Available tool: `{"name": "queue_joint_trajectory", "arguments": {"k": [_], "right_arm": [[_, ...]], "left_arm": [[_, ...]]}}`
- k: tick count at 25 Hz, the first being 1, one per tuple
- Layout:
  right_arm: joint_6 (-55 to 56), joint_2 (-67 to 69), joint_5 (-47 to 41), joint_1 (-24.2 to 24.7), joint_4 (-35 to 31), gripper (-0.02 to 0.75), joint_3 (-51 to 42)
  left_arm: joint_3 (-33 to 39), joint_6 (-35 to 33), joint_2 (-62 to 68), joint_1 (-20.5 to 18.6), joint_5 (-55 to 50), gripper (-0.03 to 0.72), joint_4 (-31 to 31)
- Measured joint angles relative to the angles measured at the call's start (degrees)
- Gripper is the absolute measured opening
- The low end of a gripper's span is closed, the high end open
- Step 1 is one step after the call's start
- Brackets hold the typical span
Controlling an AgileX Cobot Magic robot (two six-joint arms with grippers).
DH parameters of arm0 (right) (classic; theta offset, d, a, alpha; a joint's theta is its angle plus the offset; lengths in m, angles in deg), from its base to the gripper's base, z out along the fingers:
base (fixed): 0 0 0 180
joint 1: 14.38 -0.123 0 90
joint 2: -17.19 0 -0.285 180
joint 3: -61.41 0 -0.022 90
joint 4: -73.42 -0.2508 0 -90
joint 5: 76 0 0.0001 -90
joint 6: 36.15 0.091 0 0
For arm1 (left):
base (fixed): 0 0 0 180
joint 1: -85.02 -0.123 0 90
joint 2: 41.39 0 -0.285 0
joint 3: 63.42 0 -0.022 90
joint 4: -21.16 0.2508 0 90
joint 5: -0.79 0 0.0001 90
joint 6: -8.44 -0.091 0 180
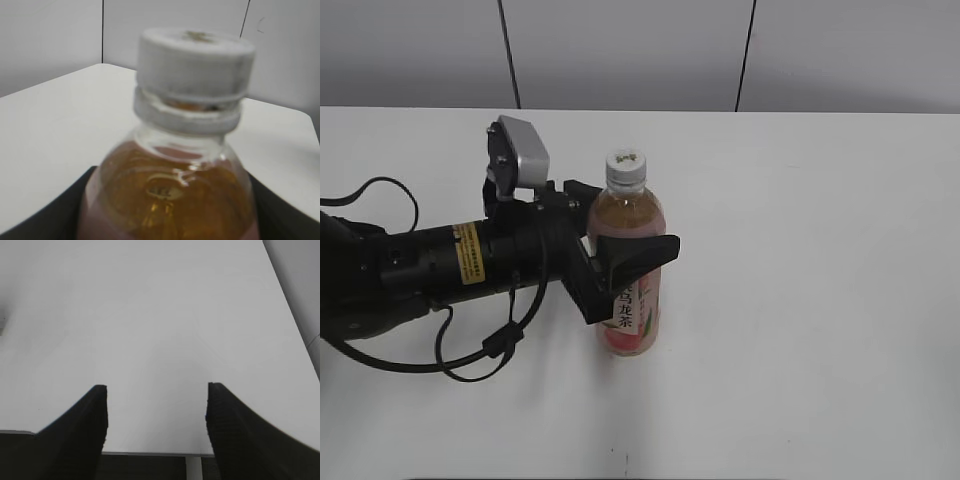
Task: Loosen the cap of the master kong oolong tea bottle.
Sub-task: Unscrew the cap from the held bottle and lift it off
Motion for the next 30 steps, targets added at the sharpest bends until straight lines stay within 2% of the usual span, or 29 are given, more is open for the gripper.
{"name": "queue_joint_trajectory", "arguments": {"k": [5, 11, 15, 21, 30], "right_arm": [[-1.8, 8.5, 4.7, 0.0, -3.6, 0.459, 3.1], [-14.4, 27.1, 8.1, 0.0, -13.1, 0.398, 9.7], [-18.4, 39.4, 9.2, -1.2, -17.6, 0.379, 15.7], [-19.7, 57.1, 6.3, -5.7, -18.9, 0.376, 29.7], [-18.6, 78.3, -3.1, -16.9, -17.5, 0.376, 51.0]], "left_arm": [[0.0, 0.0, 0.0, 0.0, 0.0, 0.455, -0.1], [0.0, 0.0, 0.0, 0.0, 0.0, 0.455, -0.1], [0.0, 0.0, 0.0, 0.0, 0.1, 0.455, -0.1], [0.0, 0.0, 0.0, 0.0, 0.1, 0.455, -0.1], [0.0, -0.4, 0.0, 0.0, 0.2, 0.455, 0.1]]}}
